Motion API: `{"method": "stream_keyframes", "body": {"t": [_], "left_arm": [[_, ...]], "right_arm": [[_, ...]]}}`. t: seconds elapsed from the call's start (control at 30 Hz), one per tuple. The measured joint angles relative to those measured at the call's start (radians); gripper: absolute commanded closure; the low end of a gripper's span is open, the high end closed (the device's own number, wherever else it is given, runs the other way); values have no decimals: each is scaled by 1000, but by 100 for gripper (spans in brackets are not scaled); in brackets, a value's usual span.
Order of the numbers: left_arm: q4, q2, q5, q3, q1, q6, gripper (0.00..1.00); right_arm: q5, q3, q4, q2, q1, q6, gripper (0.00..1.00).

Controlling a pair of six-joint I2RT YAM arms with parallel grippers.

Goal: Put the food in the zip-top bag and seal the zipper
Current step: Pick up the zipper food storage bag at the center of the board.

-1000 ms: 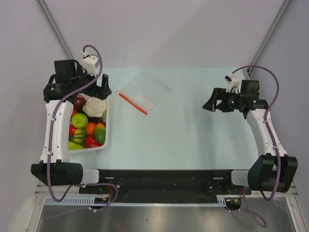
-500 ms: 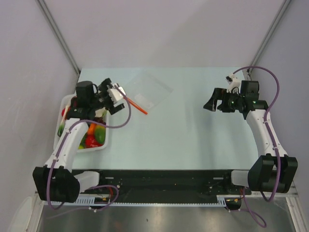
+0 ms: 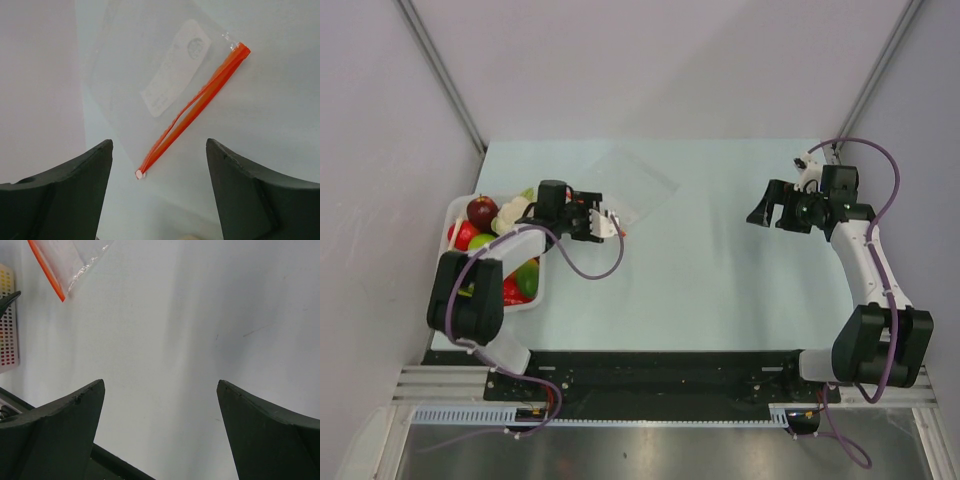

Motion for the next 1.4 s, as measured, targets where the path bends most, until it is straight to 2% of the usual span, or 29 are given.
{"method": "stream_keyframes", "body": {"t": [0.13, 0.3, 0.6, 0.8, 0.87, 0.97, 1.0, 1.03, 1.2, 1.3, 1.4], "left_arm": [[15, 151, -53, 78, -16, 47, 29], [21, 273, -113, 177, -16, 90, 30], [38, 391, -183, 241, -21, 149, 34], [54, 425, -212, 251, -33, 164, 52], [58, 425, -217, 254, -39, 161, 61], [52, 425, -222, 264, -50, 143, 78], [45, 425, -224, 273, -55, 135, 93], [38, 425, -224, 283, -59, 121, 100], [-68, 425, -224, 397, -96, -25, 100], [-195, 425, -220, 544, -123, -197, 100], [-340, 425, -181, 777, -150, -431, 100]], "right_arm": [[6, 1, 0, 1, -1, 2, 0], [19, 8, 0, 20, -6, 2, 0], [48, 8, -1, 42, -31, 2, 0], [55, 8, -1, 43, -38, 2, 0], [56, 8, -1, 47, -39, 2, 0], [56, 8, 0, 50, -39, 6, 0], [56, 8, 0, 50, -39, 8, 0], [56, 8, 0, 50, -39, 10, 0], [87, 44, -23, 71, -41, -3, 0], [118, 137, -45, 110, -61, -27, 0], [123, 234, -45, 126, -125, -46, 0]]}}
